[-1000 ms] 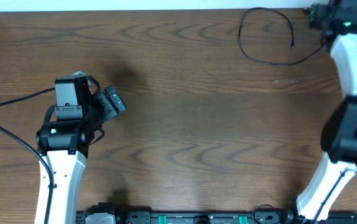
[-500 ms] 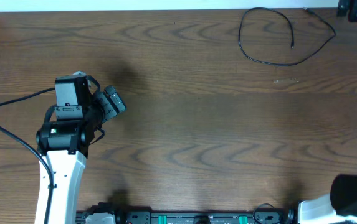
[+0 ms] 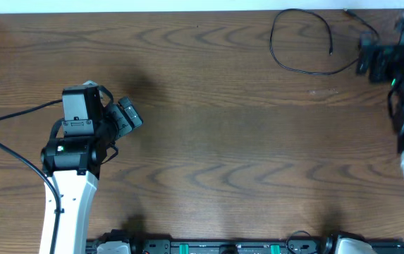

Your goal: Untangle cables

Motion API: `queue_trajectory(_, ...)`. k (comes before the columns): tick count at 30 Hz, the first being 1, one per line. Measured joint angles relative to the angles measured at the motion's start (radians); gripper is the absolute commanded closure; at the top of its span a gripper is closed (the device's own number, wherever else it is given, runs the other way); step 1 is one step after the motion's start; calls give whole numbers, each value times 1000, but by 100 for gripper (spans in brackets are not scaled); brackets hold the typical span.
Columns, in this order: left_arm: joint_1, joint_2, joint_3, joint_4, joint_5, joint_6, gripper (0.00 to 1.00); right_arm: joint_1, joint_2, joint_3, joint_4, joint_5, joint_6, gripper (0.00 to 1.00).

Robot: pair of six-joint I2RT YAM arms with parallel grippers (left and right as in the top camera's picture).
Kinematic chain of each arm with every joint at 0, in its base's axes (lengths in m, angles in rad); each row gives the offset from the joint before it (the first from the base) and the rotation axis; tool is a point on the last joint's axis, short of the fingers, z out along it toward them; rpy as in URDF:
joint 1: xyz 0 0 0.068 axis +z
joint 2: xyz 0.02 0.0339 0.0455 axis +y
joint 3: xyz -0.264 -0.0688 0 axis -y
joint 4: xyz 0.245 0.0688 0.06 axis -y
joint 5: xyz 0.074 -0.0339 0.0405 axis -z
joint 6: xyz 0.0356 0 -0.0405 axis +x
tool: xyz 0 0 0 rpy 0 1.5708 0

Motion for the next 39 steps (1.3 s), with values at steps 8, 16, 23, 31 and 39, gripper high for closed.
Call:
queue_trajectory(8, 0, 0, 0, 0, 0, 0, 2, 0, -289, -270, 190, -128, 3, 1)
queue_trajectory(16, 0, 0, 0, 0, 0, 0, 2, 0, -572, -271, 211, -94, 3, 1)
queue_trajectory(23, 0, 0, 0, 0, 0, 0, 2, 0, -735, -224, 60, -91, 65, 1)
queue_trajectory(31, 0, 0, 0, 0, 0, 0, 2, 15, -844, -167, -21, -154, 100, 1)
queue_trajectory(39, 0, 0, 0, 0, 0, 0, 2, 79, -916, -166, -50, -171, 99, 1)
